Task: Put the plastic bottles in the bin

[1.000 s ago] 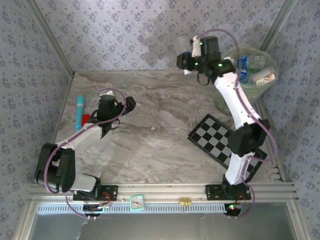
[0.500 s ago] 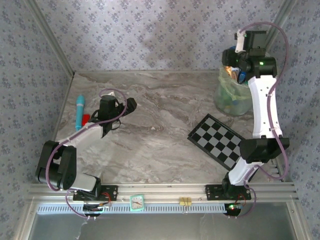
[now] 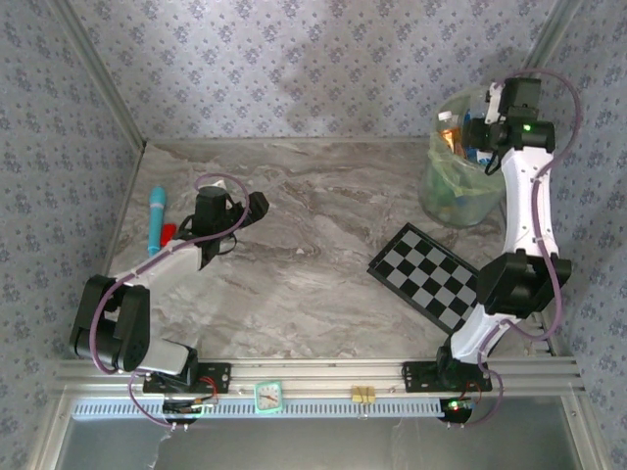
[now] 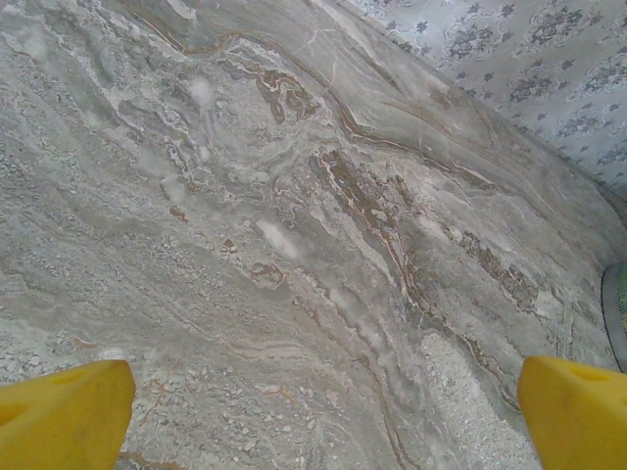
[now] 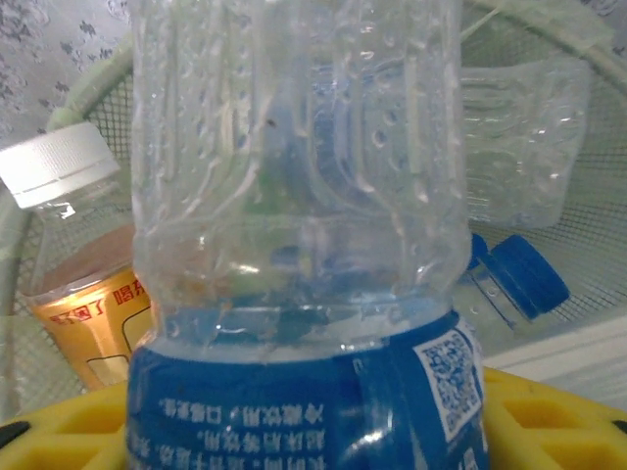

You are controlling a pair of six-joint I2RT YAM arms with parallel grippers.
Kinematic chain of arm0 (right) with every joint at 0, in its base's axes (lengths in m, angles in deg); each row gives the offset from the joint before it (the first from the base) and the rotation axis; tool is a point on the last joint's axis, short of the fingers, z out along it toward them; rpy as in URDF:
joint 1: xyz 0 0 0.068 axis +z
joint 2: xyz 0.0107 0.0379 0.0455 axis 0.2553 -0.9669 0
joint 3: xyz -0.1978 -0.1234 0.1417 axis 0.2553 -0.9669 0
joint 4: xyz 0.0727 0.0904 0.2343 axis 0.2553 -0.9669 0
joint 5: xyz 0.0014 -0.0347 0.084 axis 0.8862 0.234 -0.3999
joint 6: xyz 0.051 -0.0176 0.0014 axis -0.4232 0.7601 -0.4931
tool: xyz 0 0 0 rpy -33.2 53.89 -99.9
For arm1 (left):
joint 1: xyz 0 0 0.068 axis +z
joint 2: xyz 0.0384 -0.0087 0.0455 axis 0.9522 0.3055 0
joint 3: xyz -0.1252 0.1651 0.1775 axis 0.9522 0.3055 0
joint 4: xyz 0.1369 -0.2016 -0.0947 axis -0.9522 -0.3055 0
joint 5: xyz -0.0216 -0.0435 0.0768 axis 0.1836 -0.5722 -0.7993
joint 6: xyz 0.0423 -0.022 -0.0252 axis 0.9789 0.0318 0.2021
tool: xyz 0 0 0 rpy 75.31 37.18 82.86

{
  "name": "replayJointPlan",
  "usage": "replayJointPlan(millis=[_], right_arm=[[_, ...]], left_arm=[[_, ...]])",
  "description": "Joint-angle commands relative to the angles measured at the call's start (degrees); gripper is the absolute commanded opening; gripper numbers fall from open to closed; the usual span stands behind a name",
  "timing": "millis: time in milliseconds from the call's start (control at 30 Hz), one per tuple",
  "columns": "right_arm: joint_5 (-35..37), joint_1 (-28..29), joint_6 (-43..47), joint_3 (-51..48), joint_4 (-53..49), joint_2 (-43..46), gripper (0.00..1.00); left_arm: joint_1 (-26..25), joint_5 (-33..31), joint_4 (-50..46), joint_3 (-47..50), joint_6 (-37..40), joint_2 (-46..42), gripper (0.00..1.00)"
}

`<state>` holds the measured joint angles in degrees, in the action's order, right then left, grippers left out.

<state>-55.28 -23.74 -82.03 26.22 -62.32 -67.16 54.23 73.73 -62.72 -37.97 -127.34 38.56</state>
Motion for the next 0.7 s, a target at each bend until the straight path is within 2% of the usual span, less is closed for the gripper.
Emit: replayJointPlan(millis=[0, 100, 367, 533, 667], right_arm=[[0.30, -0.08, 0.57, 1.19, 0.61, -0.38, 0.73], [1.43, -0.05, -0.42, 1.77, 1.54, 0.66, 0.99], [1.97, 0.61, -3.24, -2.44, 6.99, 8.37, 1.00], [-8.83, 3.22, -6.58, -15.13, 17.71, 17.78, 1.00], [-15.45, 8.71, -7.36, -27.38, 27.39, 23.85, 1.00]], left_arm=[[0.49, 0.32, -0.70, -1.48, 0.59, -0.12, 1.00], [0.49, 0.05, -0.71, -1.39, 0.61, -0.29, 1.00], [0.49, -0.63, -0.79, -1.63, 1.03, -0.49, 1.00], [0.57, -3.13, -1.73, -2.07, 2.37, -1.17, 1.00], [0.92, -6.14, -3.30, -2.92, 3.68, -2.39, 1.00]])
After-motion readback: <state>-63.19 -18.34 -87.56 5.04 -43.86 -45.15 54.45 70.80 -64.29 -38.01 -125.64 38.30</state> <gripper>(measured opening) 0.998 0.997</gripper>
